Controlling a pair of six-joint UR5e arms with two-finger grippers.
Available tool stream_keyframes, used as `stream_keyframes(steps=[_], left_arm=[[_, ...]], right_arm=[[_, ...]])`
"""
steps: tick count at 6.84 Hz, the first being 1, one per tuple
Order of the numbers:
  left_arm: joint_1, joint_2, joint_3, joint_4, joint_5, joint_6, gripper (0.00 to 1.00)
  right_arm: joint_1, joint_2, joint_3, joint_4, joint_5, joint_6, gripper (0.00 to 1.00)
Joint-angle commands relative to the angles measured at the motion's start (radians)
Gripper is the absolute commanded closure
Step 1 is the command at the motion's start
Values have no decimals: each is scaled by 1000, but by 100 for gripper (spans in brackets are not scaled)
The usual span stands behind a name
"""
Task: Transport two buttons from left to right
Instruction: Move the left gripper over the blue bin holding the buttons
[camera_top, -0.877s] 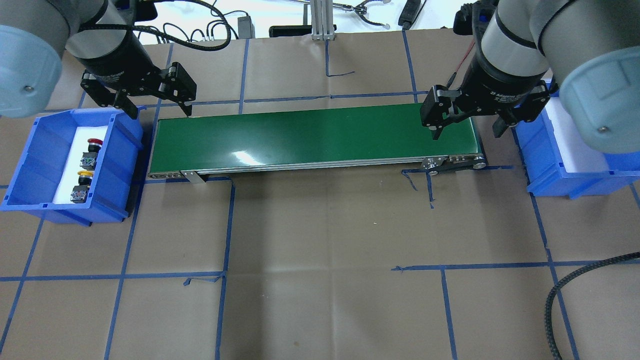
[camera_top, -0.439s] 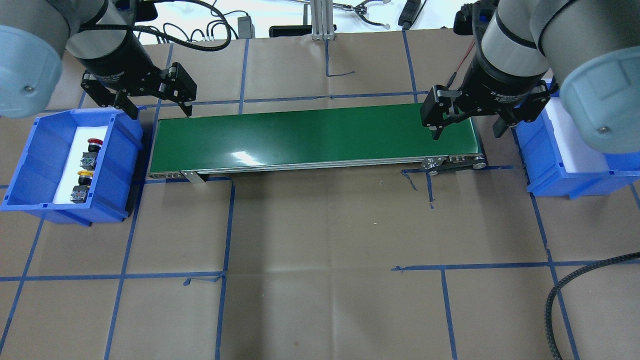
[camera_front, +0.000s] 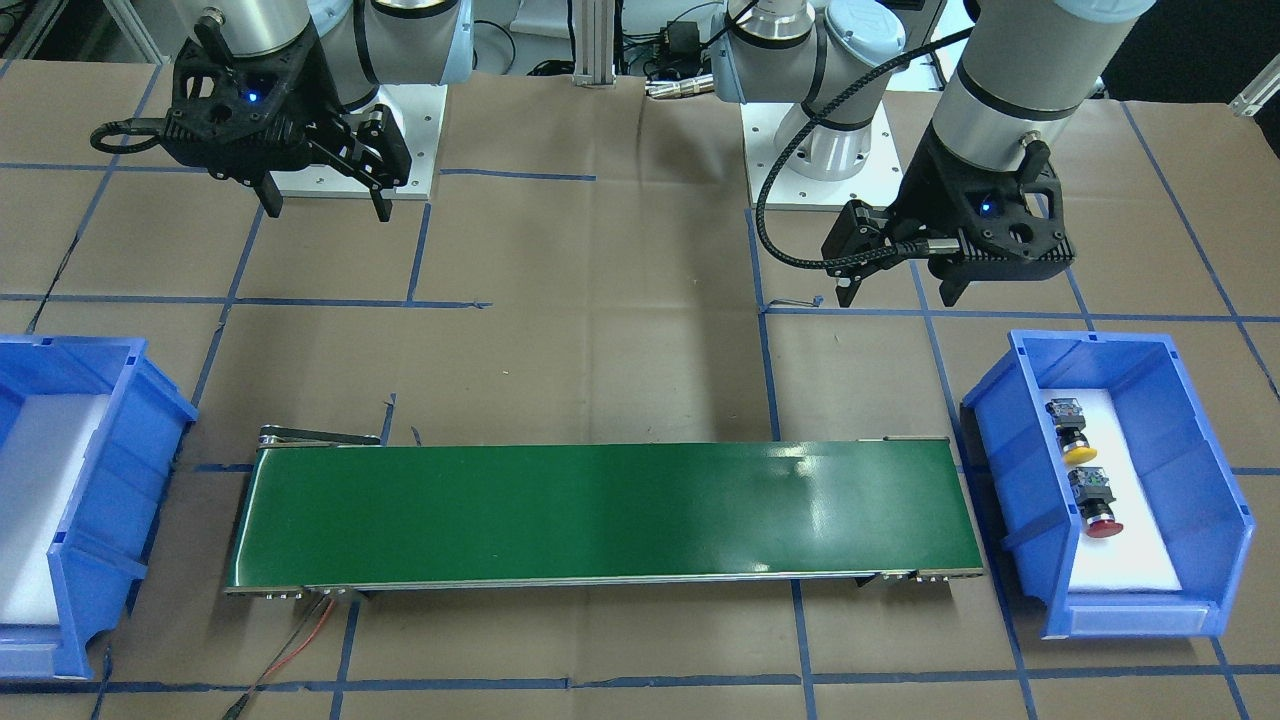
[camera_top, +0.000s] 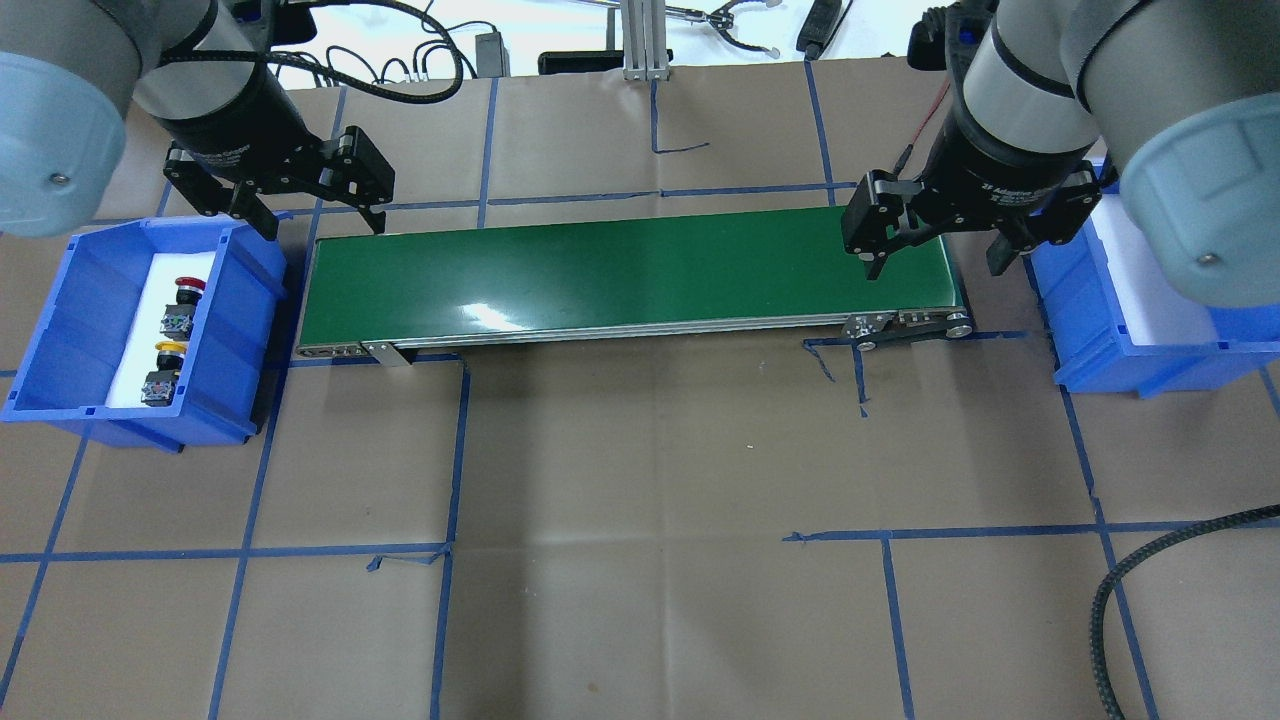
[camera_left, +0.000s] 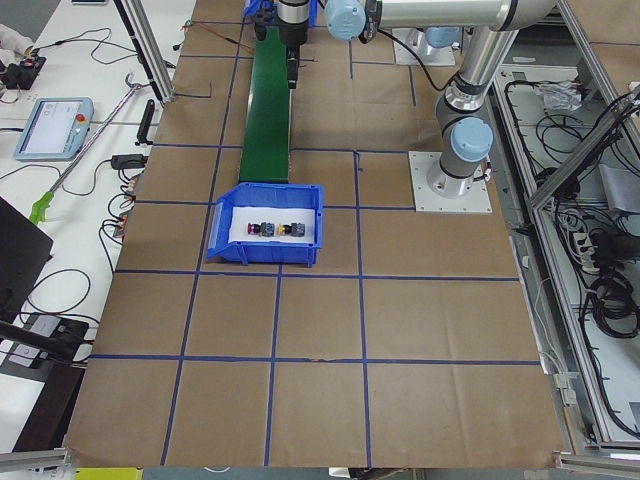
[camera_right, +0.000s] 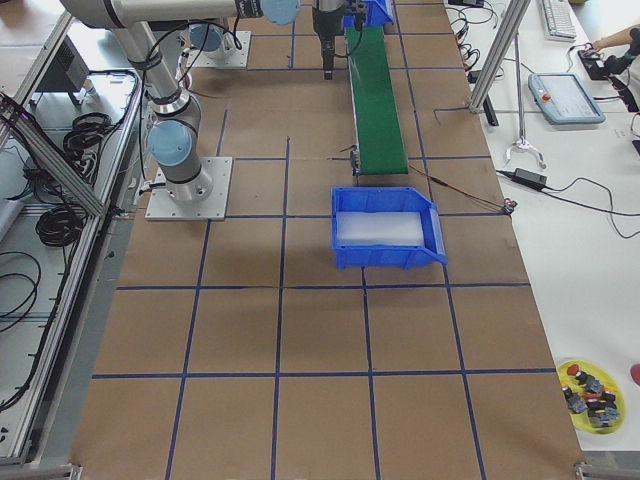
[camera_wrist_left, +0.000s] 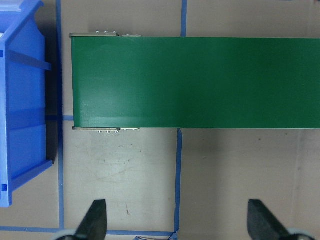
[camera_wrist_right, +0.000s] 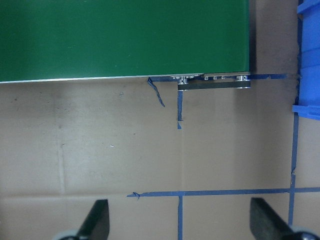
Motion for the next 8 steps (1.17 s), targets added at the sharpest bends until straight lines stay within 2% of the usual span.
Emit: stream_keyframes(steps=[1,3,8], left_arm=[[6,-3,-2,0,-1,3,0],[64,-18,-2,5,5,94,0],[547,-103,-2,21,-1,566,1]], right_arm=[[0,0,0,0,0,0,0],[-2,1,0,0,-2,0,0],[0,-3,0,2,-2,0,0]])
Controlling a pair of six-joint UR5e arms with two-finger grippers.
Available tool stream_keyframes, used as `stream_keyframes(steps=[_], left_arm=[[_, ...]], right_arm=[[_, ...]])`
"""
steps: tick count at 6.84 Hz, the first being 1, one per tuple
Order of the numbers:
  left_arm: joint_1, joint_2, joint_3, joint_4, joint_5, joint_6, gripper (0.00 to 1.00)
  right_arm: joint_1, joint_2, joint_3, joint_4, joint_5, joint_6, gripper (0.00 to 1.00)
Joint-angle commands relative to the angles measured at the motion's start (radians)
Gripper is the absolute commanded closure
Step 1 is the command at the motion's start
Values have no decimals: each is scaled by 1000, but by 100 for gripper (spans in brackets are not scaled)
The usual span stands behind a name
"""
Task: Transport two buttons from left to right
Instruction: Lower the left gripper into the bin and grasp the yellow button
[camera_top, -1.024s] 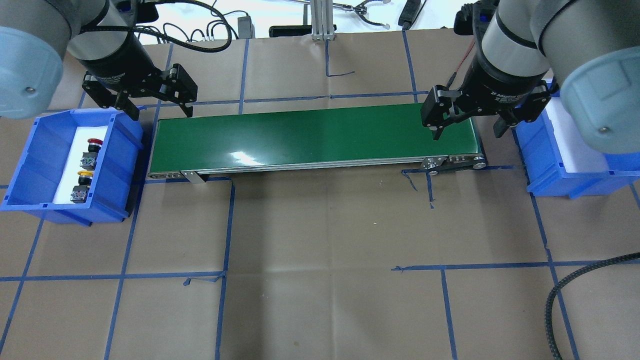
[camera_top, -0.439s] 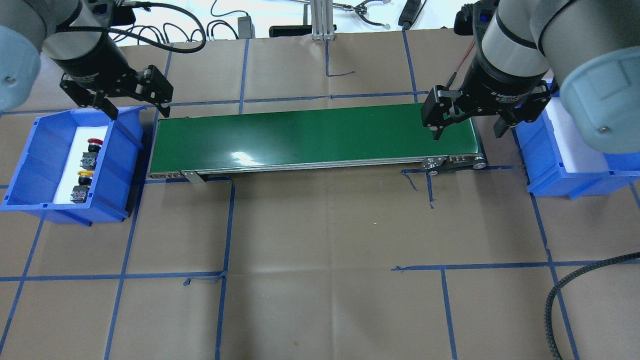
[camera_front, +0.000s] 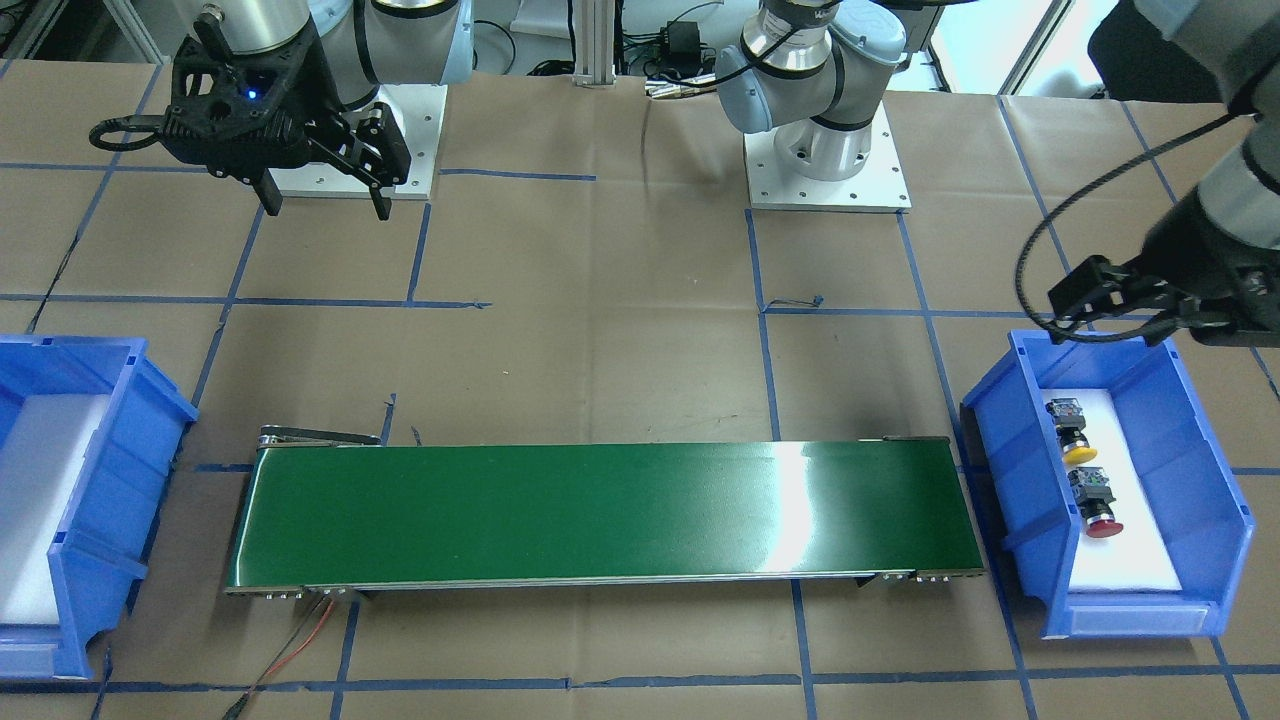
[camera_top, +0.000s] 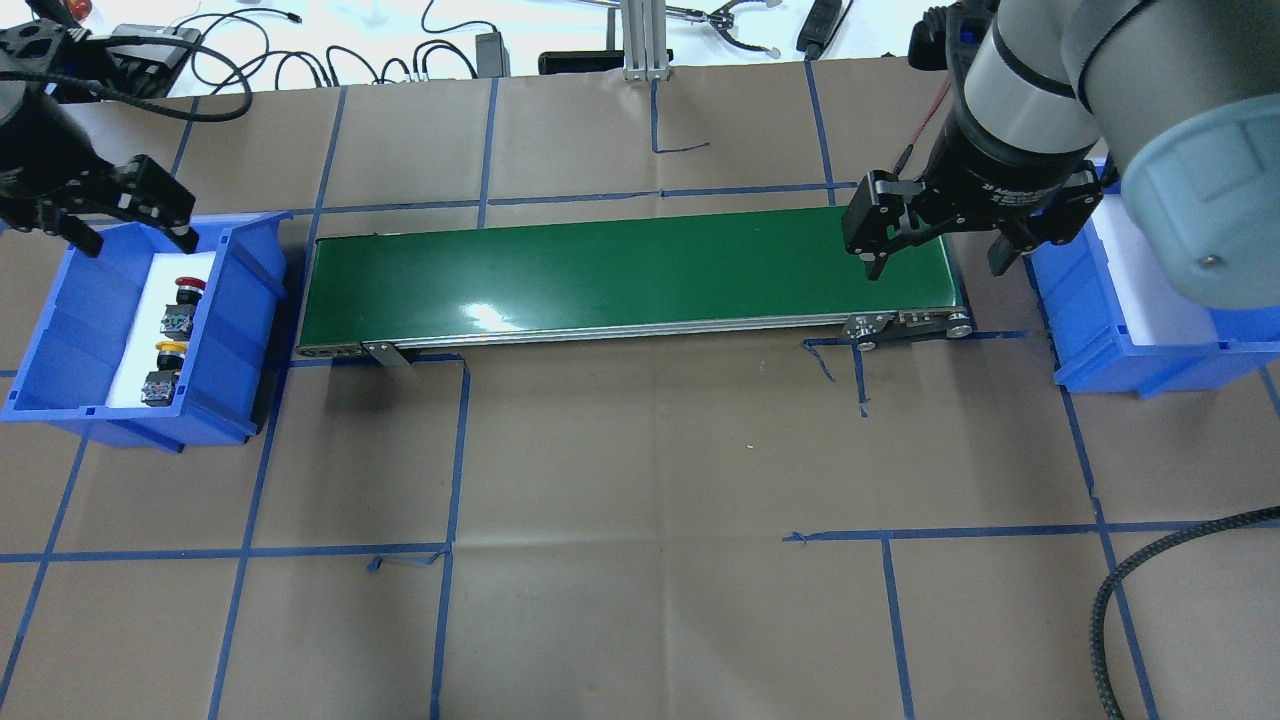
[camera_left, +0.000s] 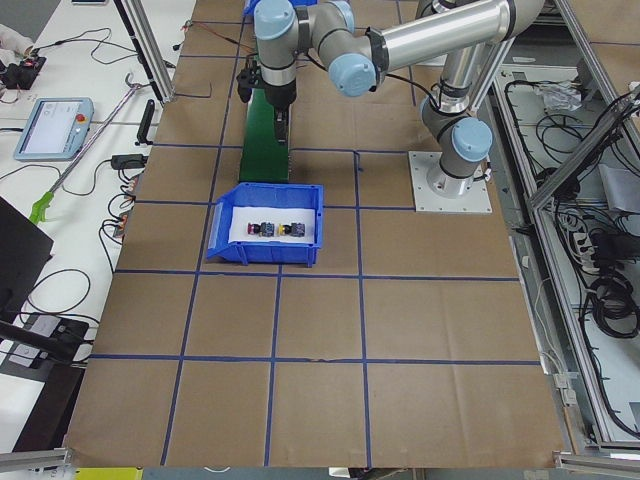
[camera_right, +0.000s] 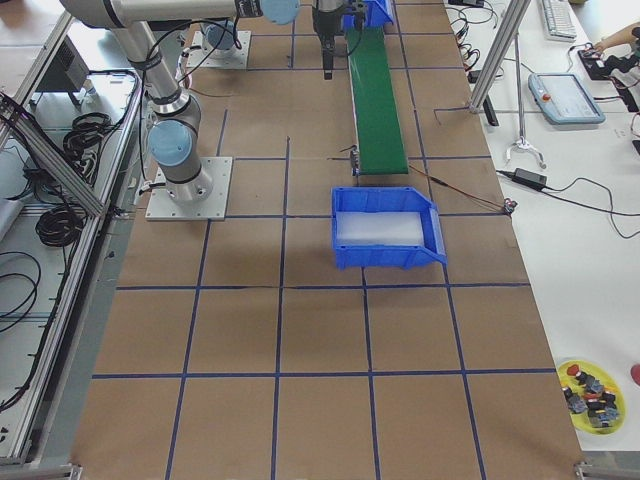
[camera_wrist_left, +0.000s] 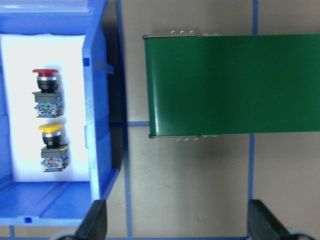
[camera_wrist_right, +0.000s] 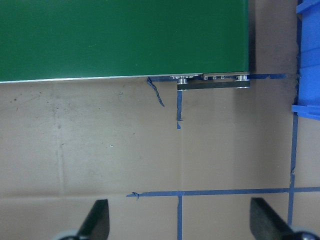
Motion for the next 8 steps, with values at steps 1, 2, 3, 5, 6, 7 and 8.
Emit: stream_keyframes(steps=[1,2,3,5,6,7,8], left_arm=[[193,-54,0,45,-1,195,1],[215,-66,0,57,-3,214,1],[215,-75,-9,63,-1,213,1],[206,-83,-90,170,-1,207,1],[198,-85,-173,280,-12,198,1],[194,-88,-264,407,-16,196,1],[194,-101,-337,516,-18,196,1]], right_arm=[[0,1,0,0,0,0,0],[0,2,0,0,-2,0,0],[0,2,0,2,-2,0,0],[0,2,0,0,-2,0,0],[0,4,0,0,-2,0,0],[0,5,0,0,-2,0,0],[0,5,0,0,-2,0,0]])
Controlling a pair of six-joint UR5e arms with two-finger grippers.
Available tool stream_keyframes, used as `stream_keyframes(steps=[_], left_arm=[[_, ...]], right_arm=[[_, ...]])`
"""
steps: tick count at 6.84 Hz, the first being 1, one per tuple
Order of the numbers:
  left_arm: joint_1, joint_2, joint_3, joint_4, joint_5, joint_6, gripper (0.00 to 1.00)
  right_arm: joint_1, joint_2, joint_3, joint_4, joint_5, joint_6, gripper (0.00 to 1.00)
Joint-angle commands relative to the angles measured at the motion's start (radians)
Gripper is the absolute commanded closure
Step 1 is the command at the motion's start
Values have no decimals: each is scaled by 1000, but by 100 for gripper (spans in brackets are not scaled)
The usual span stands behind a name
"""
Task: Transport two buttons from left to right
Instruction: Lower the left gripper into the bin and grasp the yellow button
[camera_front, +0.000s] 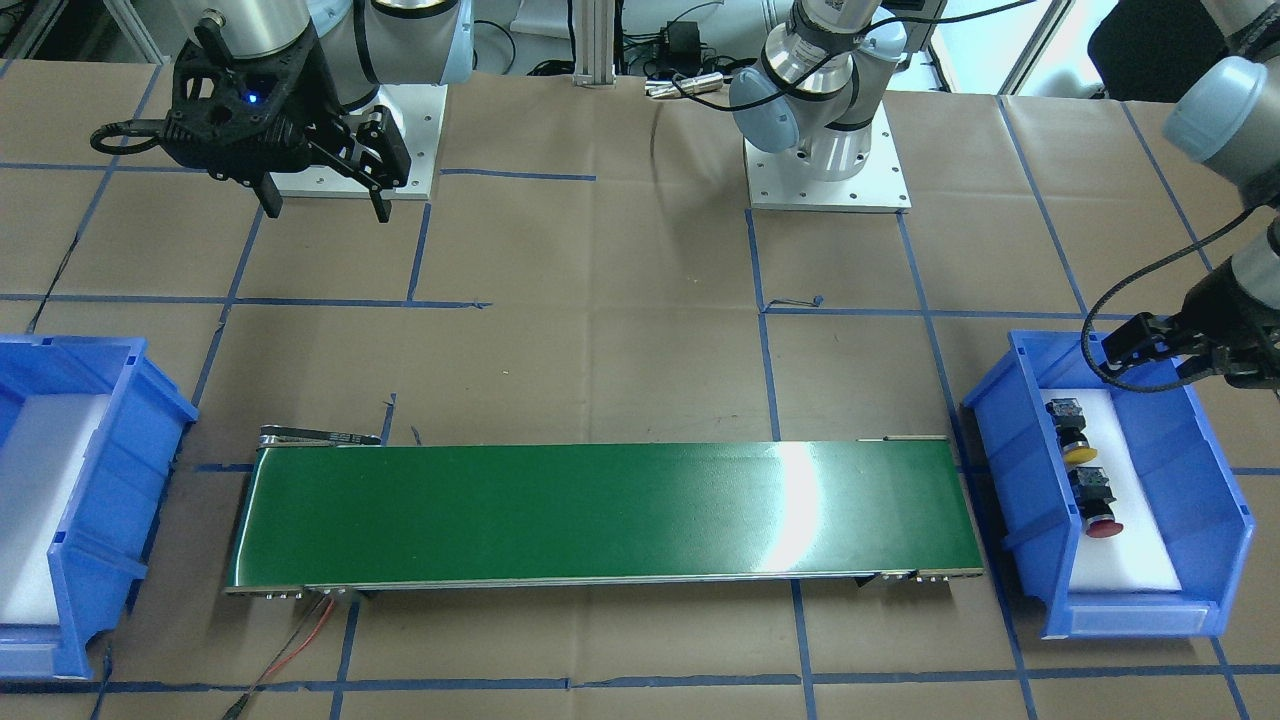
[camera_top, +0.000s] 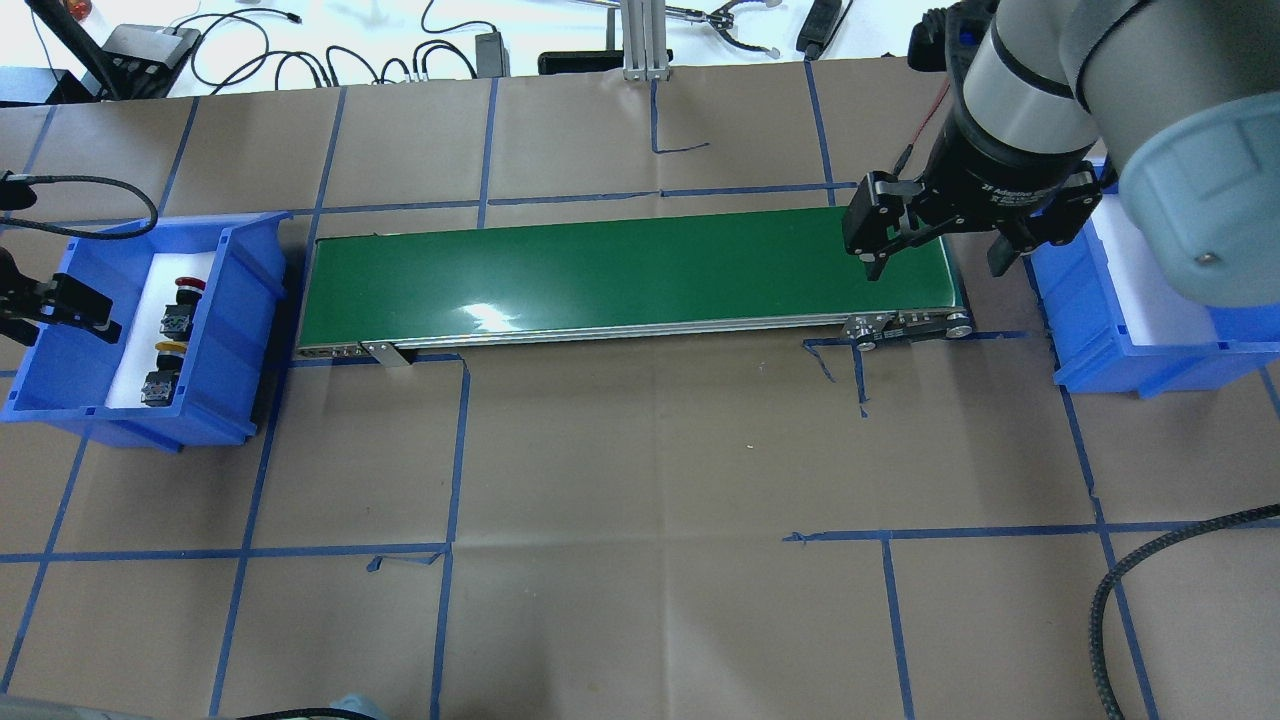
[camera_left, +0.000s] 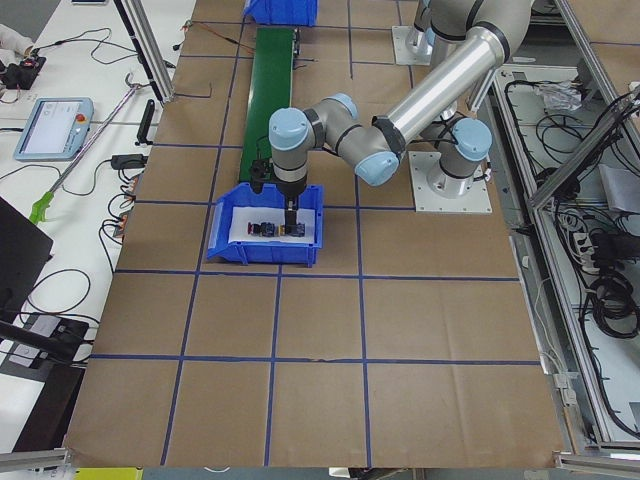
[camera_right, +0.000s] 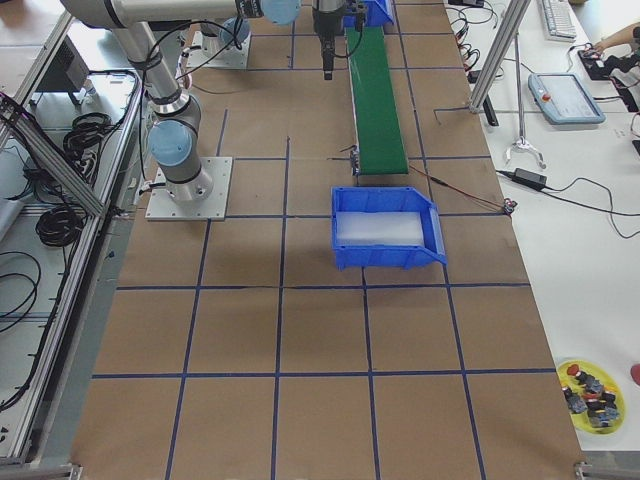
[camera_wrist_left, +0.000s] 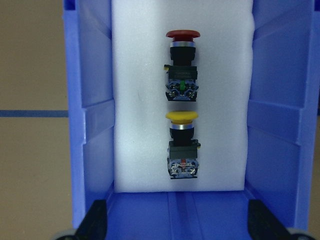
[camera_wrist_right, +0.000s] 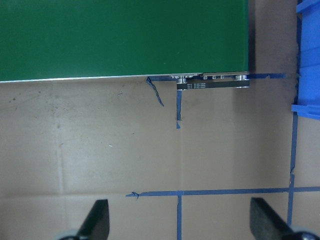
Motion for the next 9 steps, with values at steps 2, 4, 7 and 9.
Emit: stream_keyframes(steps=[2,4,7,9], left_arm=[[-8,-91,-126,236,-7,-2,1],[-14,-161,-130,309,-30,-2,1],[-19,-173,-135,326,-24,-12,18],[-18,-170,-134,314,-18,-28,57]], right_arm=[[0,1,0,2,0,0,0],[0,4,0,0,2,0,0],[0,4,0,0,0,0,0],[0,4,0,0,2,0,0]])
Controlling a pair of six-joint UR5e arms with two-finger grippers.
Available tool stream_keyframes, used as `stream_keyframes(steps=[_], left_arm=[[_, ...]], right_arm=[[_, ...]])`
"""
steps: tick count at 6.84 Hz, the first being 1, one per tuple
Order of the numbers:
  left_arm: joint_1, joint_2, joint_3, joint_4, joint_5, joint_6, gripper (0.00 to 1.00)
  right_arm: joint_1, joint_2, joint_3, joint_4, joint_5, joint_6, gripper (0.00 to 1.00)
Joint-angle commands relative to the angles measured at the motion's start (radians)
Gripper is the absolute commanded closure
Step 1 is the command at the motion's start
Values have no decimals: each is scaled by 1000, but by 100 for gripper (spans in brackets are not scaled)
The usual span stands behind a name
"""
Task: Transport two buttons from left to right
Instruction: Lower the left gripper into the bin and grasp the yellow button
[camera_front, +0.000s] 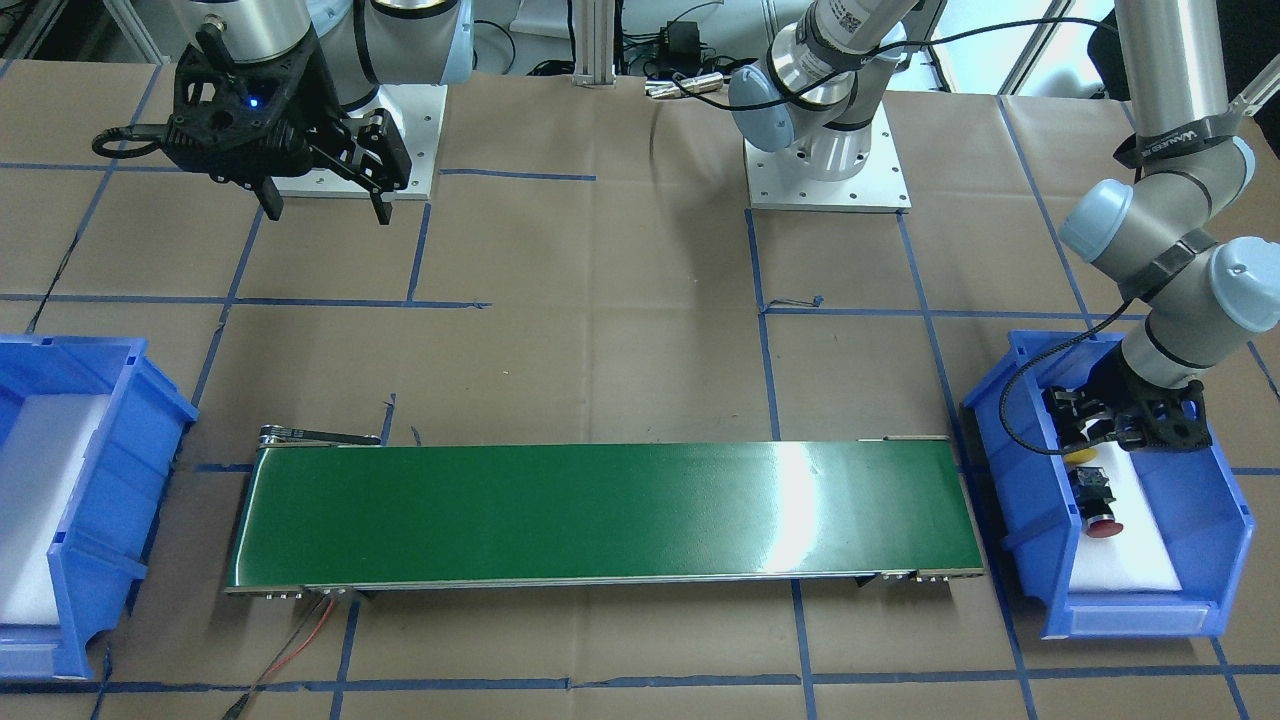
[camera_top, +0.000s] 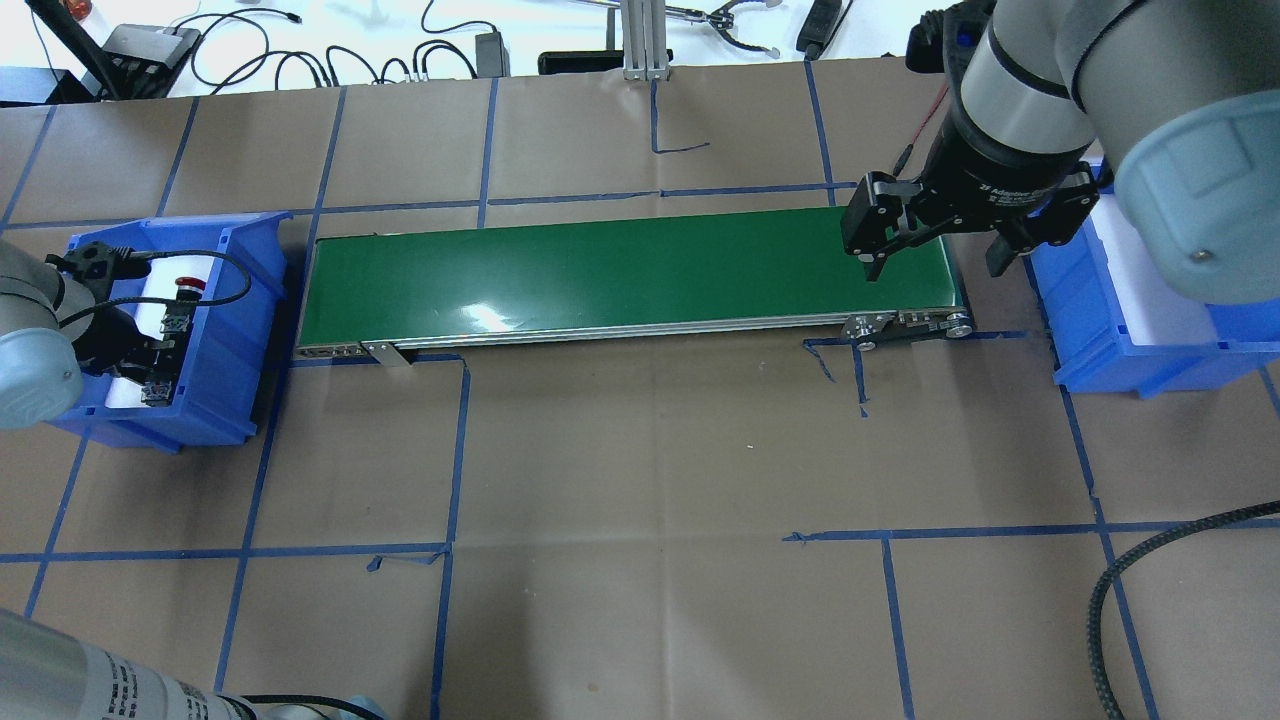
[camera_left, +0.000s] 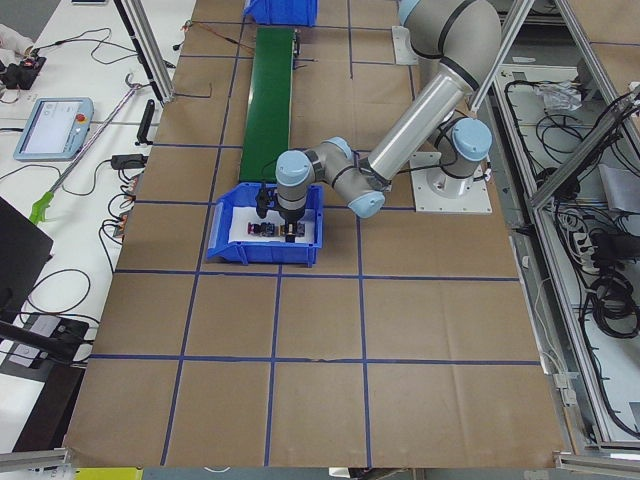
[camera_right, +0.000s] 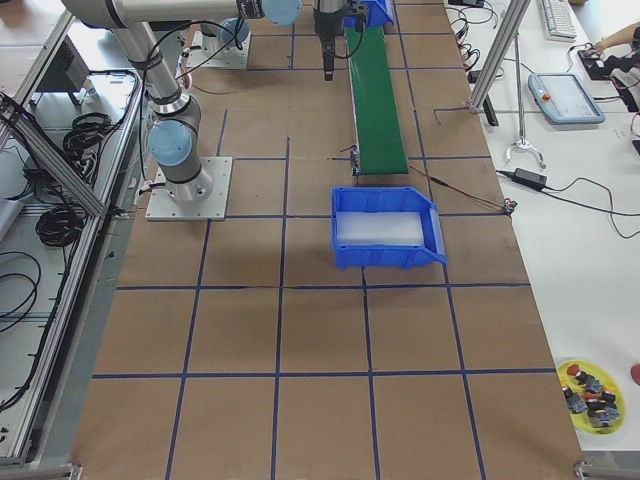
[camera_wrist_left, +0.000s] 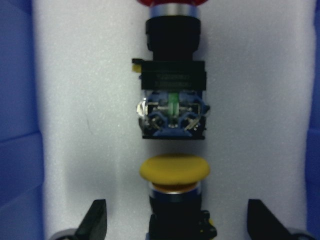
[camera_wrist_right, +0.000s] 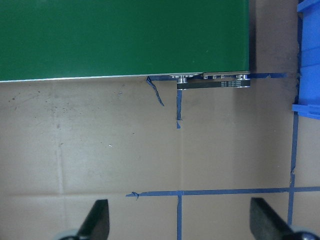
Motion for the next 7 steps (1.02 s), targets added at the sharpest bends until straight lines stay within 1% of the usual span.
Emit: stream_keyframes(steps=[1,2,3,4,6,7], left_arm=[[1,1,2,-6,7,-8,75],[1,5,14,-24,7,-12,90],[1,26,42,-45,4,-15,90],[1,47,104,-137,5,-15,90],[-1,101,250,-374,4,-15,90],[-7,109,319,-462,4,-15,90]], right_arm=[[0,0,0,-2,-1,0,0],[0,0,0,-2,0,0,0],[0,0,0,-2,0,0,0],[-2,0,0,-2,0,0,0],[0,0,0,-2,0,0,0],[-2,0,0,-2,-1,0,0]])
